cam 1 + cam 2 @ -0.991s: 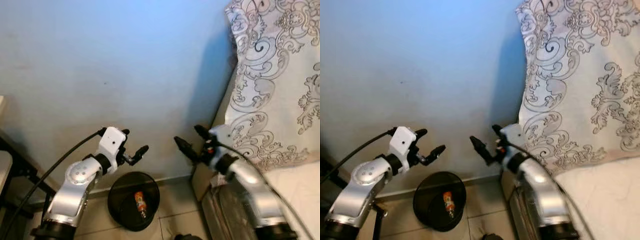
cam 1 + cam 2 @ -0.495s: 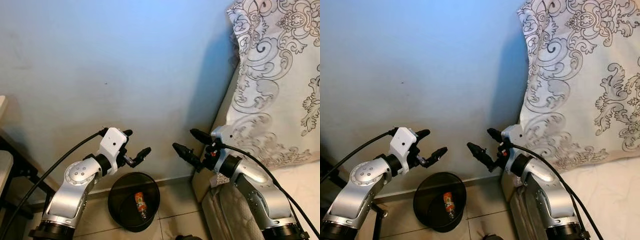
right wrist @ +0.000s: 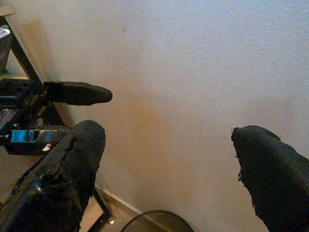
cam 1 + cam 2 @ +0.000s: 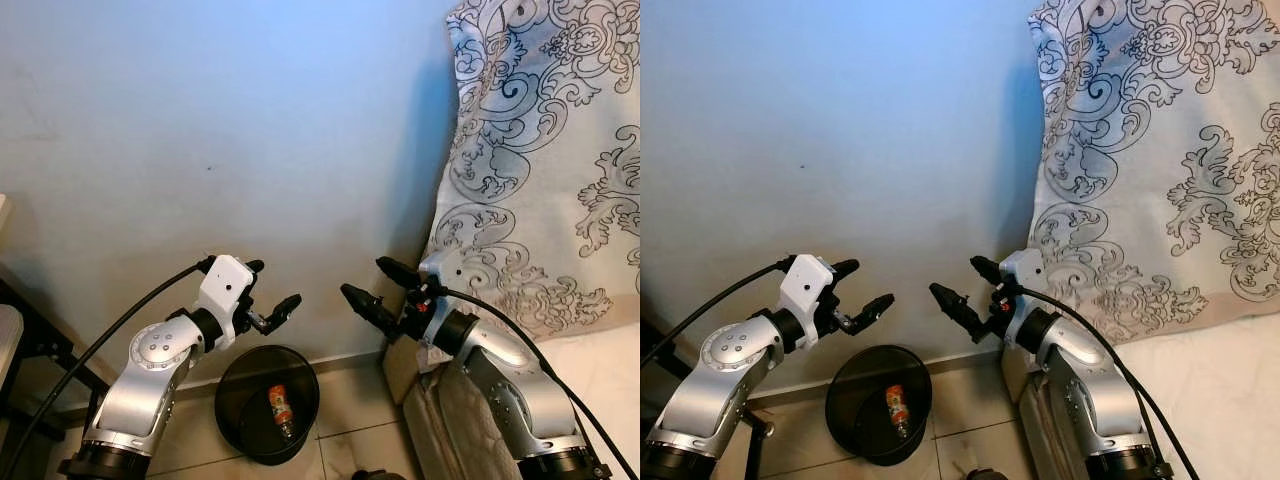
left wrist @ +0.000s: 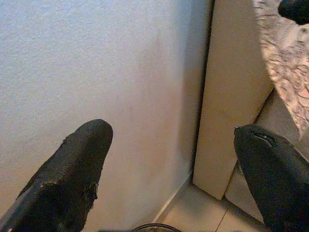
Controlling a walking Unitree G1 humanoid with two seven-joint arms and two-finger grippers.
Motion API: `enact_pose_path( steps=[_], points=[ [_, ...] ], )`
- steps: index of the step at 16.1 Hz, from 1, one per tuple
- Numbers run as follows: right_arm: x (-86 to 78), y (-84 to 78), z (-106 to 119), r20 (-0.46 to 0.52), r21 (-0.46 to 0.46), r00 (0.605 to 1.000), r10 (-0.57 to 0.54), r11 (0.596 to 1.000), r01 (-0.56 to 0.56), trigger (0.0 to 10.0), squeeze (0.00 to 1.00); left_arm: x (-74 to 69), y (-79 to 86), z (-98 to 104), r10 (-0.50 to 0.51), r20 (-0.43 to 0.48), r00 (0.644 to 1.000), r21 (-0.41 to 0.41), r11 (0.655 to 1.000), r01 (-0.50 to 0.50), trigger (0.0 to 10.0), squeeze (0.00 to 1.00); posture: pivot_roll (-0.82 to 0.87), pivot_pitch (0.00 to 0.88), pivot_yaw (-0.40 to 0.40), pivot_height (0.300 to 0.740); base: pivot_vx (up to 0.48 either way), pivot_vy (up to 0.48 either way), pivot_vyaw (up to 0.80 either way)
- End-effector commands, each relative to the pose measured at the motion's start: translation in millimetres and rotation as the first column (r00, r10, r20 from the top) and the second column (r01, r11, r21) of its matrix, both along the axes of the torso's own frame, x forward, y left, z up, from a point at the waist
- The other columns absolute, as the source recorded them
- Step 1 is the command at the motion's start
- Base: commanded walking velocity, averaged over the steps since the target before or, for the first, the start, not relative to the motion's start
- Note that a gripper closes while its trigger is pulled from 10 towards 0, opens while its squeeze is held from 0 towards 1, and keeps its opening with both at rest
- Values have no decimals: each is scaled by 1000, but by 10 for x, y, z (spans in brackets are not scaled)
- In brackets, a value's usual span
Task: Clean up the room
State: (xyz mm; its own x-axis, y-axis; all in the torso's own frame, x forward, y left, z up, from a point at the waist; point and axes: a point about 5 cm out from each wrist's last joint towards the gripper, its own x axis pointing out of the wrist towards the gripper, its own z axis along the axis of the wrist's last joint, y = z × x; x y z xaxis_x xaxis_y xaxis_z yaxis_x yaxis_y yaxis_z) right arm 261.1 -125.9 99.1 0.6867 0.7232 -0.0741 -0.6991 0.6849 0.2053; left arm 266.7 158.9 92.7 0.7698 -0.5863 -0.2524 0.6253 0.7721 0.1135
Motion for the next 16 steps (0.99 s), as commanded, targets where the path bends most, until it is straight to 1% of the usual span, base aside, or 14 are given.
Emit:
enact_pose_path(
  steps=[1, 4, 6, 7, 8, 9, 13, 16],
  points=[
    [-18, -9, 0, -12, 24, 1000, -19, 1000, 19, 10000, 0, 10, 17, 30, 22, 0, 1000, -12, 1000, -22, 10000, 0, 33, 0, 16, 740, 0, 0, -750],
    [-12, -16, -21, -20, 57, 997, -79, 995, 80, 10000, 0, 14, 56, 54, 68, 11, 998, -18, 998, -68, 10000, 0, 48, 0, 16, 740, 0, 0, -752],
    [-20, 21, -36, -26, 68, 996, -86, 994, 87, 10000, 0, 12, 68, 67, 82, 12, 997, -27, 996, -81, 10000, 0, 56, 0, 15, 740, 0, 480, -753],
    [-25, 47, -54, -29, 69, 996, -89, 993, 91, 10000, 0, 17, 81, 87, 90, 29, 996, -31, 996, -89, 10000, 0, 58, 0, 19, 740, 0, 0, -756],
    [-27, 53, -65, -33, 73, 995, -97, 992, 99, 10000, 0, 28, 98, 95, 102, 44, 994, -15, 995, -102, 10000, 0, 57, 0, 22, 740, 0, 0, -756],
    [-25, 52, -64, -34, 75, 994, -102, 992, 104, 10000, 0, 33, 104, 94, 109, 41, 993, -12, 994, -109, 10000, 0, 55, 0, 23, 740, 0, 0, -756],
    [6, -12, -57, -52, 94, 985, -167, 981, 171, 10000, 0, 42, 106, 90, 141, 36, 989, -13, 990, -140, 10000, 0, 61, 0, 5, 740, 0, 0, -750],
    [-7, -55, -99, -73, 95, 973, -221, 969, 227, 10000, 0, 55, 104, 92, 163, 49, 985, -9, 987, -163, 10000, 0, 56, 0, -1, 740, 0, 0, -752]
  ],
)
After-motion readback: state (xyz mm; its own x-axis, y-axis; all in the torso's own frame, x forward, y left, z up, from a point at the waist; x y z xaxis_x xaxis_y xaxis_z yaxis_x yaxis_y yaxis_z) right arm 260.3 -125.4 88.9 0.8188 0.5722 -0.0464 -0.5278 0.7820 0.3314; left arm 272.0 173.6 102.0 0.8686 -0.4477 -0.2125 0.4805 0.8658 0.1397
